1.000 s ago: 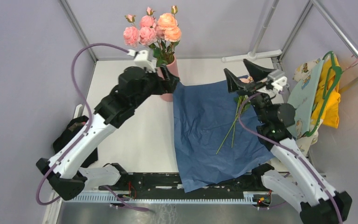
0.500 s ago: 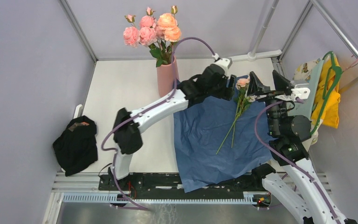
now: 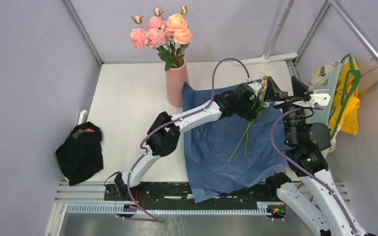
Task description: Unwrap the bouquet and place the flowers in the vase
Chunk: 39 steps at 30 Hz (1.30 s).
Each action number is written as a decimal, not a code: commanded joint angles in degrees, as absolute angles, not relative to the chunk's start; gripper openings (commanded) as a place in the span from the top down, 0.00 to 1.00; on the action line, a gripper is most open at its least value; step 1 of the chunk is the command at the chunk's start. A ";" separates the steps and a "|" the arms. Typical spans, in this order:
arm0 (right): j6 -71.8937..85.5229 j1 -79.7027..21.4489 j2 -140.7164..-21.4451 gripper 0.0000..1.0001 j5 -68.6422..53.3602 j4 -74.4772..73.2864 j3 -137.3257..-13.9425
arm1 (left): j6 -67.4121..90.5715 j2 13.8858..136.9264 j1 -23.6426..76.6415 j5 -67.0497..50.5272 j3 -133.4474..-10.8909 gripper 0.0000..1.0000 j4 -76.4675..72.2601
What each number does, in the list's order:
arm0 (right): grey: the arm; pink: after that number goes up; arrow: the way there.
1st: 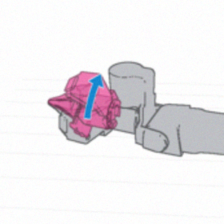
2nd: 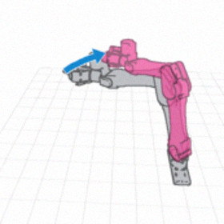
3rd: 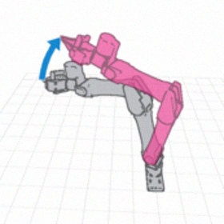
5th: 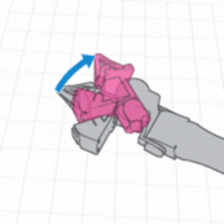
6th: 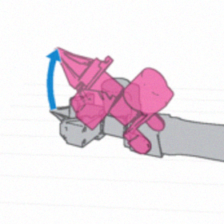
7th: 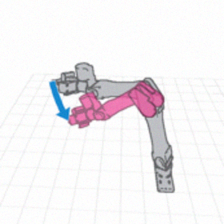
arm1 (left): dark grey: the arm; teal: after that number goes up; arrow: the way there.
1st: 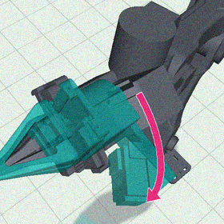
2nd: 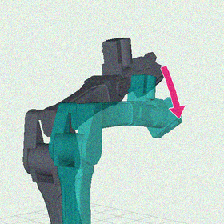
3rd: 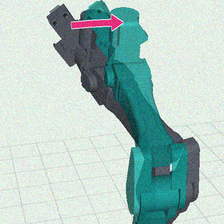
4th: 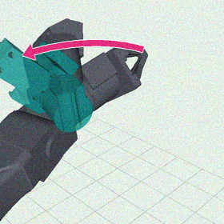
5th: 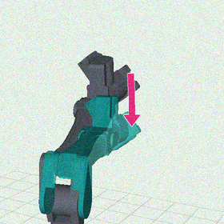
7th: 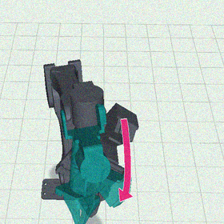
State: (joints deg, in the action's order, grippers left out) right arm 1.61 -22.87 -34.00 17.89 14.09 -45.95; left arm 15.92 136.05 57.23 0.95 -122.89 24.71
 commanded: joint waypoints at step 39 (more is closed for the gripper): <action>0.91 -22.90 -32.08 0.17 18.48 16.03 -45.62 | 6.76 143.30 61.63 15.82 -122.54 0.61 17.77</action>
